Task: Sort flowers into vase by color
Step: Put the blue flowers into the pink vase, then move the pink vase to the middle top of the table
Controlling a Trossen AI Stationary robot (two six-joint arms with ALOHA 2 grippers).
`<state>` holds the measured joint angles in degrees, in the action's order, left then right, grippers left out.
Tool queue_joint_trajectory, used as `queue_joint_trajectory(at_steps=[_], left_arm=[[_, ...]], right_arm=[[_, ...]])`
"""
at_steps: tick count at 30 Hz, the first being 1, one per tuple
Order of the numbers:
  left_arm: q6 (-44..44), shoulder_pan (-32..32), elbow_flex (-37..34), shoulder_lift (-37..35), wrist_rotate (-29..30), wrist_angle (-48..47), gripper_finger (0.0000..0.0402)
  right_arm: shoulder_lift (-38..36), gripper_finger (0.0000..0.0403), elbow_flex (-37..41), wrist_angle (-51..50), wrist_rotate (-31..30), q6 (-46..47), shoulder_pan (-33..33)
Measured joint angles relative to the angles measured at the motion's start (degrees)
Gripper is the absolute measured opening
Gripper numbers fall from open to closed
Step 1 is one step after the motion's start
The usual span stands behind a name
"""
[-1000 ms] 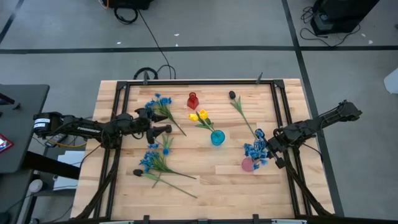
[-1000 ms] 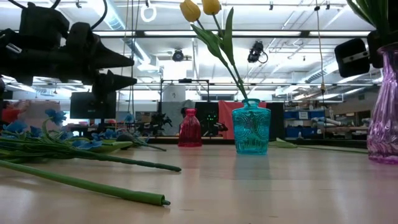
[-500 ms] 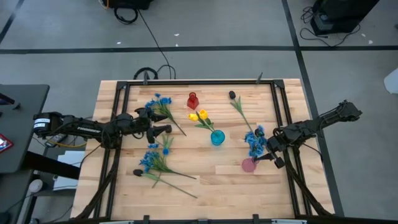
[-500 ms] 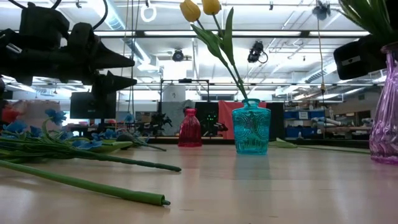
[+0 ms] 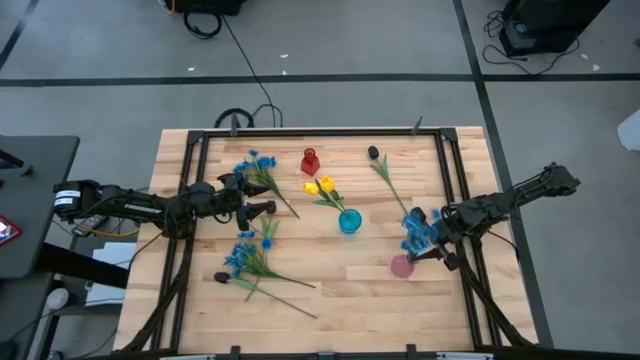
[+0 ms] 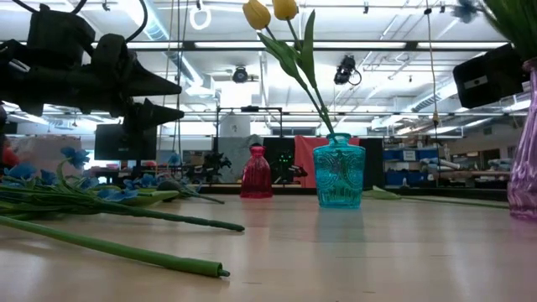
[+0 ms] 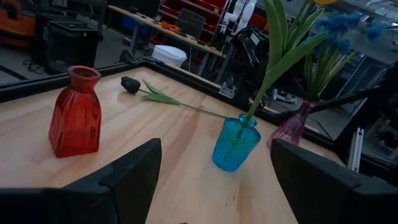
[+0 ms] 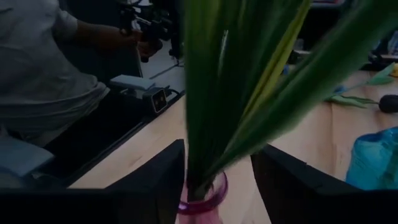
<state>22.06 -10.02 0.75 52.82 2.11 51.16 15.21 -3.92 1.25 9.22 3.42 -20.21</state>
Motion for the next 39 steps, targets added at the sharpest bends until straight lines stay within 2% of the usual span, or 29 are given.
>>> queue_joint_trajectory(at_steps=[11,19,24,29,39], left_arm=[[0.0,0.0,0.0,0.0,0.1,0.0,0.0307],[0.0,0.0,0.0,0.0,0.3,0.0,0.0307],[0.5,0.0,0.0,0.0,0.3,0.0,0.0307],[0.5,0.0,0.0,0.0,0.3,0.0,0.0307],[0.5,0.0,0.0,0.0,0.3,0.0,0.0307]], right_arm=[[-0.4,0.0265,0.0,0.6,-0.3,0.0,0.2],[-0.4,0.0303,0.0,0.7,5.3,1.1,0.2],[-0.4,0.0305,-0.2,-2.1,7.2,0.9,0.2],[-0.4,0.0295,-0.2,-5.2,2.9,0.0,0.2],[1.3,0.0277,-0.2,-5.2,-0.4,-2.4,0.2]])
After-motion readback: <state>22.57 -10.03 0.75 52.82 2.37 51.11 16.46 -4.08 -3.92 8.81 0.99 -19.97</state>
